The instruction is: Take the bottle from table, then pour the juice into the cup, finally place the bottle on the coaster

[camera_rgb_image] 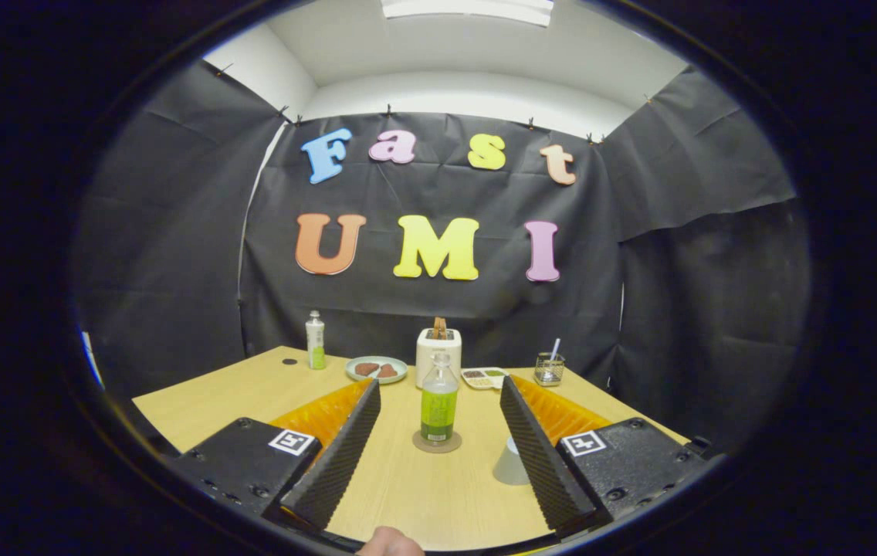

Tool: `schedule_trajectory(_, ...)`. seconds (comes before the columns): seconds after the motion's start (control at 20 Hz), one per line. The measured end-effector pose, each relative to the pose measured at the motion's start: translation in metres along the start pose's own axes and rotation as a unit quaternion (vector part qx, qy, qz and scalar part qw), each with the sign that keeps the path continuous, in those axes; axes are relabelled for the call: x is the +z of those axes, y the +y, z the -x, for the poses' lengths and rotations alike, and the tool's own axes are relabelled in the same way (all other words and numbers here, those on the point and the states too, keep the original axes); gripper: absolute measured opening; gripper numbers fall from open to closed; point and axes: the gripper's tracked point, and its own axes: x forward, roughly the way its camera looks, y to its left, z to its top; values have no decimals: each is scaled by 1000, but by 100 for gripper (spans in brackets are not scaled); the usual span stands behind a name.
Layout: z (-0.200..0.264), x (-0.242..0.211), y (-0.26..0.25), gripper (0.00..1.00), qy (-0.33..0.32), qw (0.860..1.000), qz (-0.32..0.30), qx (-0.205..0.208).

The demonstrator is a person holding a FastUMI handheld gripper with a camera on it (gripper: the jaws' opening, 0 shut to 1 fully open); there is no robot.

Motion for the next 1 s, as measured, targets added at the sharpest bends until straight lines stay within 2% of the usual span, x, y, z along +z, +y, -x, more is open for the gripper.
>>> schedule_trajectory(1.0, -4, -10, 0, 100, 2, 1000, -4, 1)
